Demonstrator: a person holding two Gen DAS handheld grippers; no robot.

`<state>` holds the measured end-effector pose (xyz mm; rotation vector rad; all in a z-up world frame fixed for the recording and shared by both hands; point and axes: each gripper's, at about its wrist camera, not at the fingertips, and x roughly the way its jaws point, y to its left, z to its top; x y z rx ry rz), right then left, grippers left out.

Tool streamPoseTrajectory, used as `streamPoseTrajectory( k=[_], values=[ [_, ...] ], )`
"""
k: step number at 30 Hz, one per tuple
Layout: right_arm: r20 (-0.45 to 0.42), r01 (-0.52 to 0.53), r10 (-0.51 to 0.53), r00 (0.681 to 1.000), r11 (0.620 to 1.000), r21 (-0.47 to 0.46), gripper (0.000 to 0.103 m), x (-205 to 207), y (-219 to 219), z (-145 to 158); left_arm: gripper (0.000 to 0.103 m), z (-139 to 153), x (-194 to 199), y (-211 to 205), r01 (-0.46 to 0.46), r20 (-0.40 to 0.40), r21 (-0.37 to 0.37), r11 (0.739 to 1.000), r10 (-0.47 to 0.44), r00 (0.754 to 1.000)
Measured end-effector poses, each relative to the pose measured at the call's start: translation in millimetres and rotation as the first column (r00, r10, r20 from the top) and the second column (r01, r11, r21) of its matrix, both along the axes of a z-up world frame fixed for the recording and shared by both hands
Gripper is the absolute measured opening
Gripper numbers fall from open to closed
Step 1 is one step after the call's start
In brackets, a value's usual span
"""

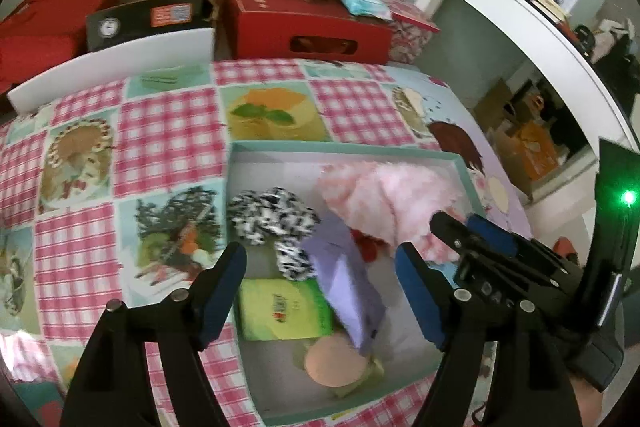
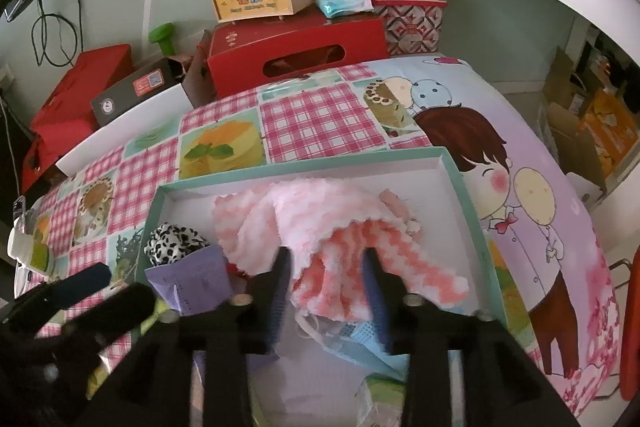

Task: Organize soft objects
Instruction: 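Open both grippers to drop the cloth and packet into the tray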

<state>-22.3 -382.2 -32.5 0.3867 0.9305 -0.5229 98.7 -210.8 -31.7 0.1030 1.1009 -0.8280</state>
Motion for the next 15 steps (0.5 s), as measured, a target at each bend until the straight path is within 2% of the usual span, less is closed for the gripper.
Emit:
streamPoseTrajectory(
  k=[1, 3, 5, 8, 13, 15],
  values=[
    [-0.002, -0.002, 0.002, 1.0, 1.0, -0.003, 0.058, 0.5, 0.5, -0.4, 0.078, 0.3, 2.4, 2.8, -0.016, 0.008, 0.006, 1.0, 0.016, 1.0],
    [-0.003, -0.01, 0.01, 1.0, 1.0, -0.01, 0.06, 1.6, 1.6, -1.0, 0.082, -0.2, 7.5, 10.1, -0.06, 0.034, 0.025, 0.998, 0.059, 0.998],
    [-0.005, -0.02, 0.02, 1.0, 1.0, -0.016, 0.068, 3.1, 3.2, -1.2, 0.086, -2.6, 13.2, 17.0, -0.101, 0.06, 0.053, 0.993, 0.098, 0.993],
    [-0.008, -0.035, 0.035, 0.999, 0.999, -0.027, 0.073, 4.6, 5.6, -1.1, 0.093, -7.3, 19.0, 26.2, -0.154, 0.096, 0.094, 0.984, 0.145, 0.985],
    [-0.019, -0.05, 0.049, 0.999, 0.998, -0.038, 0.084, 7.2, 9.2, -2.5, 0.093, -16.1, 28.1, 41.0, -0.214, 0.105, 0.147, 0.966, 0.2, 0.974],
    [-0.023, -0.063, 0.062, 0.998, 0.997, -0.048, 0.085, 9.1, 12.7, -3.0, 0.093, -19.2, 29.4, 44.5, -0.228, 0.101, 0.155, 0.961, 0.215, 0.972]
  ],
)
